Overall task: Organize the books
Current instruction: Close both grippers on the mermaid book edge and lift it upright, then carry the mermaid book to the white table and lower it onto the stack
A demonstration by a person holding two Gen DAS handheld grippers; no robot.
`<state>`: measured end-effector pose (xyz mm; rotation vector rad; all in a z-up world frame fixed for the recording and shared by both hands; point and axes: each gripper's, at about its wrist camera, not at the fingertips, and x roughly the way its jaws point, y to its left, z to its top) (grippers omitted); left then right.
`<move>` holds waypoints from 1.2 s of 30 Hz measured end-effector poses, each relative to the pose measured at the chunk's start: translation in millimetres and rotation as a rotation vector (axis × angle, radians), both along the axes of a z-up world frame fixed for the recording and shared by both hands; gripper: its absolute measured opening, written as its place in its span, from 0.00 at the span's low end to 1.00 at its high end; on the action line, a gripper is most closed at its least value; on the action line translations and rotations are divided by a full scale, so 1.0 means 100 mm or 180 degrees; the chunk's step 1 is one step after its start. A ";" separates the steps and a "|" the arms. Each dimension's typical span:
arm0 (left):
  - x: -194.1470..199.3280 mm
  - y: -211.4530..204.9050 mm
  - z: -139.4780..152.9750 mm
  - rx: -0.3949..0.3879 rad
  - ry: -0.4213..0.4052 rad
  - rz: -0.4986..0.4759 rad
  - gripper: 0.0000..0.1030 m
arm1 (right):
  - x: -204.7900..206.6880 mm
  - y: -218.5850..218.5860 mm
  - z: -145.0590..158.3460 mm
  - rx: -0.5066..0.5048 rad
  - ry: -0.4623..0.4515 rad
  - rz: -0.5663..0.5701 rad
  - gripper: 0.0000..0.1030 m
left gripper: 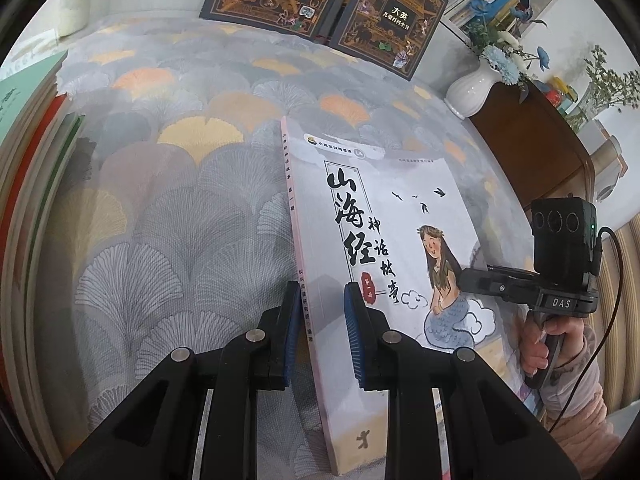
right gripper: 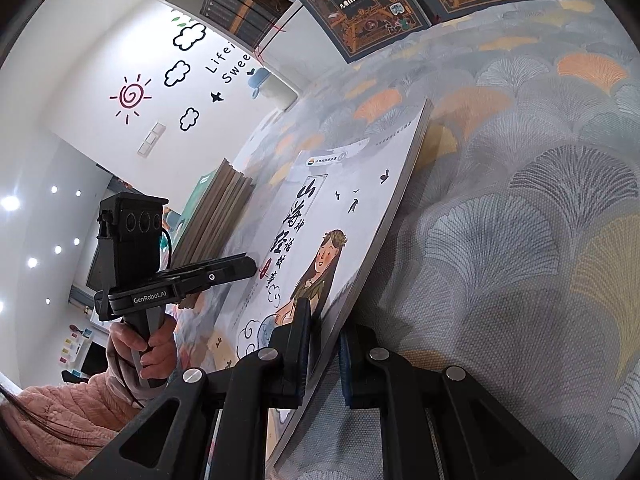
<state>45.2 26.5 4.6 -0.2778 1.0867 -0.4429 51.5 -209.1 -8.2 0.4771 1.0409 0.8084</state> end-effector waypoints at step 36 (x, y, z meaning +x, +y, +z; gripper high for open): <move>0.00 0.05 0.50 0.0008 -0.0063 -0.0072 0.25 | -0.13 0.41 0.66 -0.0606 -0.0031 -0.0037 0.18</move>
